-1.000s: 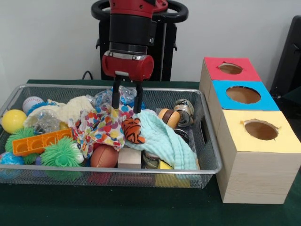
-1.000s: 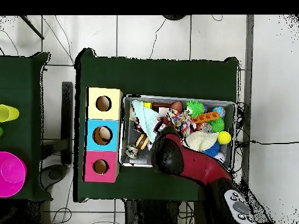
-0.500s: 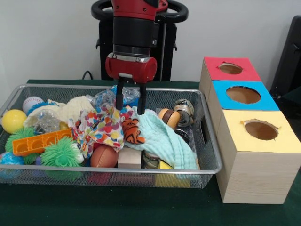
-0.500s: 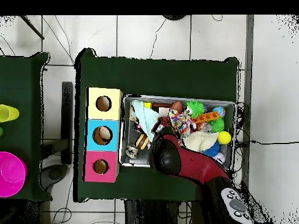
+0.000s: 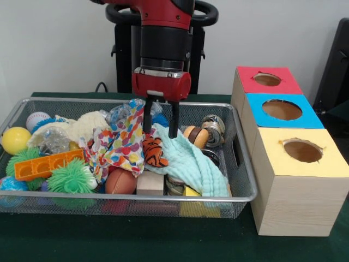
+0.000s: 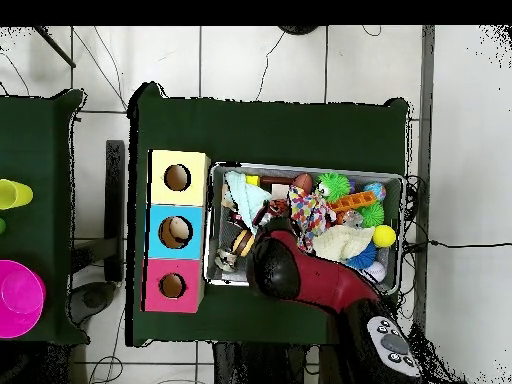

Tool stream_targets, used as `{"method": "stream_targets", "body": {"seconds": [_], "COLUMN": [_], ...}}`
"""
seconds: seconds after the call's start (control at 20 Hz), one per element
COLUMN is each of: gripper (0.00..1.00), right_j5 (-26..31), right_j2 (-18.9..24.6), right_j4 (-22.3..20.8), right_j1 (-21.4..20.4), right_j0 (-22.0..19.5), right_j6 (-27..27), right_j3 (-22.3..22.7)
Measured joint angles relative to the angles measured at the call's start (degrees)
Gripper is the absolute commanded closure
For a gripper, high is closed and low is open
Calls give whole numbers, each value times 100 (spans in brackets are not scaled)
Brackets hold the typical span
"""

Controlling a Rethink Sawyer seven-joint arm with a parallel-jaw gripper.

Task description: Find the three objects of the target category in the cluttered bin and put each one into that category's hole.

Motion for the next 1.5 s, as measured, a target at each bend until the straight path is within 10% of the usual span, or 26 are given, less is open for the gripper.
{"method": "stream_targets", "body": {"seconds": [1.5], "gripper": [0], "right_j5": [-364], "right_j2": [-741], "right_j4": [5], "right_j1": [216], "right_j0": [759], "right_j6": [0], "right_j3": [-41]}}
